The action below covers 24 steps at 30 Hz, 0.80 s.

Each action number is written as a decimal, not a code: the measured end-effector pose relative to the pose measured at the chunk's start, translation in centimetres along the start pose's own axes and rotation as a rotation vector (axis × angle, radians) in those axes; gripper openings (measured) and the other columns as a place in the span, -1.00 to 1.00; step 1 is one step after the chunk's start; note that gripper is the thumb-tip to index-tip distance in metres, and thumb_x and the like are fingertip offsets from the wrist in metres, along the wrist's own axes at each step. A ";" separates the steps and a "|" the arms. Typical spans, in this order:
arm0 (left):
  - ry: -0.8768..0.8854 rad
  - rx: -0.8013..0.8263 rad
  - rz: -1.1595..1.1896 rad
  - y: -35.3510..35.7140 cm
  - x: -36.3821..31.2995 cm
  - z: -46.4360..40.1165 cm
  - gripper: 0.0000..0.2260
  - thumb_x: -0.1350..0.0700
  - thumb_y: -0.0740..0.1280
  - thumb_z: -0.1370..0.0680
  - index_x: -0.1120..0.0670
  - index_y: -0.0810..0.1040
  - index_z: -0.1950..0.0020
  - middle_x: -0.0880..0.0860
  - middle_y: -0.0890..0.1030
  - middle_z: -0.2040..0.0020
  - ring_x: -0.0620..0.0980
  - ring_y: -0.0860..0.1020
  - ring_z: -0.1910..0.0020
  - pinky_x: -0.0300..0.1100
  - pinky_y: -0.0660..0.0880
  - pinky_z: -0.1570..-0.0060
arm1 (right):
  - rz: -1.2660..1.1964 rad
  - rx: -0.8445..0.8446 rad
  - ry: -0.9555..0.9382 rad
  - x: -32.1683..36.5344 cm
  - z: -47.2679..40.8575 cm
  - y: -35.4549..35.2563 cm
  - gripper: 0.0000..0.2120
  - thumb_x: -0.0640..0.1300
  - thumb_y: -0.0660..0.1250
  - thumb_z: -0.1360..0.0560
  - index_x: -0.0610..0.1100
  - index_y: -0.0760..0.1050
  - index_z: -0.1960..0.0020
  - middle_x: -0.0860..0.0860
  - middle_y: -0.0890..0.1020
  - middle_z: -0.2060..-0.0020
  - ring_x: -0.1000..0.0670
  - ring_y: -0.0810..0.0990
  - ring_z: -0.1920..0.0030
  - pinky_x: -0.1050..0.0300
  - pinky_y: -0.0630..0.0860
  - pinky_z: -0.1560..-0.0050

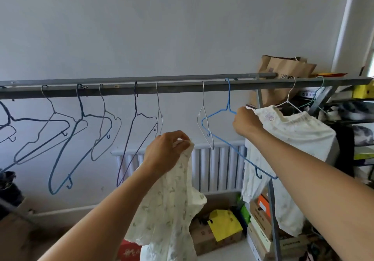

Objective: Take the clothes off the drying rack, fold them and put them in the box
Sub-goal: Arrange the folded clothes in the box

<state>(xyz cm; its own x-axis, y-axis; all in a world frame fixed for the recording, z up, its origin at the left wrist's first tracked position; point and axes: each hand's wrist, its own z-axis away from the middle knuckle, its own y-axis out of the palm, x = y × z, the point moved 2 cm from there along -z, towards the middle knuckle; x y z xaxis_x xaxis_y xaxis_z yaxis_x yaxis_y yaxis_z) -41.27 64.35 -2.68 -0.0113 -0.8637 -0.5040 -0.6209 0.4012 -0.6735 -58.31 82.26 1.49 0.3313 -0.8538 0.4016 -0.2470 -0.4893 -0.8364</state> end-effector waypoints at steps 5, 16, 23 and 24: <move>-0.008 0.026 0.131 -1.1 0.9 0.3 -0.95 -0.05 0.38 -0.54 -0.15 0.62 0.10 -0.19 0.65 0.23 -0.21 0.59 0.19 -0.12 0.56 0.13 | 0.141 -0.267 -0.203 -0.6 2.7 0.7 -0.73 -0.25 0.17 -0.56 -0.27 0.44 -0.23 -0.23 0.52 -0.16 -0.26 0.46 -0.18 -0.01 0.38 0.00; 0.086 0.112 0.354 -7.7 4.4 4.6 -0.94 0.11 0.41 -0.54 -0.03 0.65 0.11 0.22 0.56 0.32 0.02 0.43 0.34 -0.15 0.37 0.29 | -0.139 0.557 -0.635 4.2 15.8 10.8 -0.90 -0.11 0.28 -0.54 0.07 0.44 -0.02 0.18 0.46 0.15 0.07 0.48 0.09 0.11 0.42 0.08; -0.034 0.125 0.263 -15.0 11.4 10.4 -0.96 0.08 0.48 -0.47 -0.06 0.69 0.12 0.24 0.57 0.29 -0.02 0.48 0.34 -0.17 0.45 0.32 | -0.226 0.549 -0.361 6.5 18.7 15.8 -0.74 -0.15 0.16 -0.57 -0.07 0.37 0.29 0.01 0.46 0.38 0.03 0.42 0.35 0.14 0.27 0.35; -0.071 0.161 0.216 -16.1 12.7 11.5 -0.94 0.08 0.50 -0.45 -0.05 0.69 0.10 0.19 0.54 0.34 -0.05 0.45 0.37 -0.20 0.42 0.34 | -0.257 0.512 -0.314 7.2 19.0 15.7 -0.77 -0.16 0.15 -0.57 -0.07 0.44 0.24 0.01 0.52 0.32 0.02 0.47 0.29 0.11 0.32 0.31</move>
<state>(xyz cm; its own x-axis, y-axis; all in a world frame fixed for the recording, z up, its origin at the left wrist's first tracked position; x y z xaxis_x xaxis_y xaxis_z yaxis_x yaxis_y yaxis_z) -22.40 50.46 -4.51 -0.0711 -0.7318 -0.6778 -0.4772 0.6217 -0.6211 -42.53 71.77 -15.82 0.5911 -0.5908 0.5491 0.3148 -0.4578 -0.8315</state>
